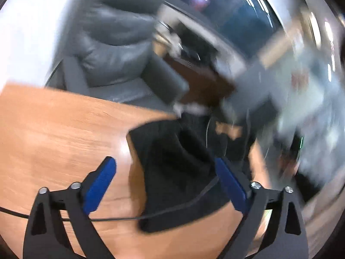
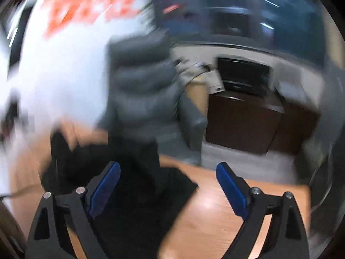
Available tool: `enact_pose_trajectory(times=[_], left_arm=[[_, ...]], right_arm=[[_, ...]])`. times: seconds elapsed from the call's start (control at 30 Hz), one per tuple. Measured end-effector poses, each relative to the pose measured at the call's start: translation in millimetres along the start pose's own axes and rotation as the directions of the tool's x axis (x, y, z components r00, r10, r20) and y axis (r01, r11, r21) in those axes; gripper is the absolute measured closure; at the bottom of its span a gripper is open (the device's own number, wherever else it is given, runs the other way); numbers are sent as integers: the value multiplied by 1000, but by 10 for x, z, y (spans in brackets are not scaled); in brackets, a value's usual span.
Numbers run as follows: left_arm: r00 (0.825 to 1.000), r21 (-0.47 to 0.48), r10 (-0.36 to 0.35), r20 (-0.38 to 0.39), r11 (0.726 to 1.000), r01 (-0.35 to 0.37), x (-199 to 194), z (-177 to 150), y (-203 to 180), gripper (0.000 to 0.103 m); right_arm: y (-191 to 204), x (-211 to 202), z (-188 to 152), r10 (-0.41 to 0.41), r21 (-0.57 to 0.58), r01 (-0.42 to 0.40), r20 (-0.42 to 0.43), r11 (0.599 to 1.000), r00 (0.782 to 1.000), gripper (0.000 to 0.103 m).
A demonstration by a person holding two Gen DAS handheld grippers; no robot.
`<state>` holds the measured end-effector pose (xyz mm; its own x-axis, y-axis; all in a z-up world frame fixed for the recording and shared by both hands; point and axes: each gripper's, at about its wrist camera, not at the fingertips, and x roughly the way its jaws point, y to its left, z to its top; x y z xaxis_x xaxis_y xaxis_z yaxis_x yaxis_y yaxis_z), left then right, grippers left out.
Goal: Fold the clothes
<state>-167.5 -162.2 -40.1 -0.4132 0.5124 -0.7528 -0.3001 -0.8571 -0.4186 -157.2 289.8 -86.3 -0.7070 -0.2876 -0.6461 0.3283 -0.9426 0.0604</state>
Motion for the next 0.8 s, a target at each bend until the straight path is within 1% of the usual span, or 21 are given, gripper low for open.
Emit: enact_pose_trajectory(times=[0.03,0.1,0.13,0.17,0.2,0.23,0.27,0.33,0.43,0.5,0.57,0.6,0.63,0.67,0.73,0.8], left_arm=[[999,67,-1,-46,998,4,110,-9,-94,6],[988,193,18,-154,981,12,423,-99,-165,6],[978,254,34,-208,967,21,589,-151,-189,6],[963,309,70,-261,951,14,756,-216,-169,6],[949,347,104,-297,938,6,872,-273,-122,10],[937,376,131,-323,926,0,936,-326,-57,17],[932,384,151,-329,923,-14,885,-350,25,19],[930,376,181,-319,925,-51,677,-369,203,19],[925,364,226,-305,925,-106,366,-396,469,18],[921,358,258,-292,922,-145,171,-415,615,16],[916,352,283,-283,919,-175,82,-420,718,13],[915,345,285,-285,921,-179,80,-420,751,13],[918,345,274,-286,923,-168,130,-418,752,13],[923,351,259,-285,924,-151,198,-417,741,13],[934,383,240,-266,915,-126,411,-424,608,13],[944,419,219,-247,903,-99,719,-360,513,13]], right_arm=[[111,57,-55,-1,-82,-4,-53,997,999,9],[202,225,-219,-5,-159,-16,-131,987,991,12],[241,306,-302,-13,-199,-21,-169,980,985,15],[252,363,-387,-33,-245,-19,-207,969,978,17],[245,390,-461,-50,-281,-19,-236,960,970,18],[231,409,-535,-70,-316,-18,-266,949,961,19],[181,389,-607,-95,-347,-15,-298,938,950,19],[22,254,-728,-146,-382,0,-356,924,923,19],[-267,-60,-858,-206,-365,49,-405,930,891,19],[-422,-232,-901,-232,-328,93,-414,940,880,19],[-577,-403,-945,-257,-291,138,-424,947,868,19],[-648,-476,-966,-269,-273,159,-429,949,862,19],[-695,-486,-983,-278,-260,176,-432,949,858,19],[-747,-449,-992,-282,-244,189,-432,951,857,19],[-828,-360,-999,-284,-214,208,-428,954,858,19],[-715,-152,-895,-234,-209,163,-386,964,892,19]])
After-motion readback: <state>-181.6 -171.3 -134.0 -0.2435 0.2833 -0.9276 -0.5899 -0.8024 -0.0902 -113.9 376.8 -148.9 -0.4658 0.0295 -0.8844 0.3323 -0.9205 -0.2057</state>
